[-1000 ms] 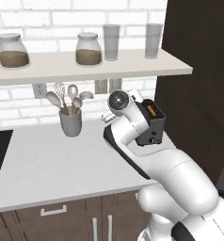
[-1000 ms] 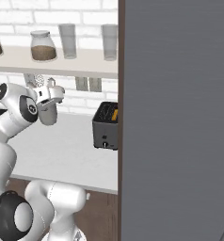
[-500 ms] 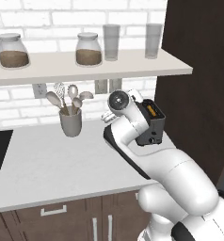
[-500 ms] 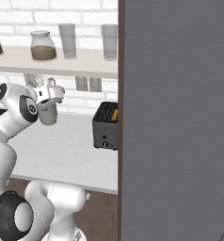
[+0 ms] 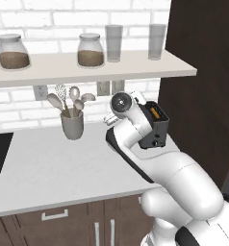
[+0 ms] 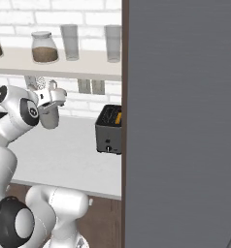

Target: Start the toaster. Once the lever pops up, take the bread to the plate on the dining counter.

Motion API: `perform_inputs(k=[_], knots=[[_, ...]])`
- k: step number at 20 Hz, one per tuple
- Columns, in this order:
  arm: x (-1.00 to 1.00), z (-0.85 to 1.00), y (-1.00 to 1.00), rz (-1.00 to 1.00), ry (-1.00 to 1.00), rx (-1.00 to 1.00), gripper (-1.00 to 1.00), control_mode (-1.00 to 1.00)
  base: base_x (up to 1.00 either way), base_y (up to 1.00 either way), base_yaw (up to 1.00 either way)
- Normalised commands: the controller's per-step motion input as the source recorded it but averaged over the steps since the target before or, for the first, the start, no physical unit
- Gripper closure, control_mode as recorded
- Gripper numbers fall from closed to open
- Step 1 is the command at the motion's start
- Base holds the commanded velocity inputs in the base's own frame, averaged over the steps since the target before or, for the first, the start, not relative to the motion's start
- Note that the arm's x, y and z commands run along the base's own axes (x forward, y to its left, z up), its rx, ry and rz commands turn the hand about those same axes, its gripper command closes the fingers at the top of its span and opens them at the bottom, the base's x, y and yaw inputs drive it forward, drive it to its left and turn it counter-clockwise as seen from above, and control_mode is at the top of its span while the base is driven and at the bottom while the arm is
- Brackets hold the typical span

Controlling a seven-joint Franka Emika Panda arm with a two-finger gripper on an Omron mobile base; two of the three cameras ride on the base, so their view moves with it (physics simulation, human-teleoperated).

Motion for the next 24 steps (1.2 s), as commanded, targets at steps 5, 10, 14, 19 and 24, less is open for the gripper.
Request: perform_inputs(k=[5,10,14,19,24], knots=[[0.00,0.00,0.00,0.00,0.00,0.00,-1.00,-1.00,0.00,0.00,0.00],[0.00,0.00,0.00,0.00,0.00,0.00,-1.00,-1.00,0.00,0.00,0.00],[0.00,0.00,0.00,0.00,0.00,0.00,-1.00,-1.00,0.00,0.00,0.00],[0.00,0.00,0.00,0.00,0.00,0.00,-1.00,-1.00,0.00,0.00,0.00],[0.00,0.00,0.00,0.00,0.00,0.00,-1.00,-1.00,0.00,0.00,0.00]])
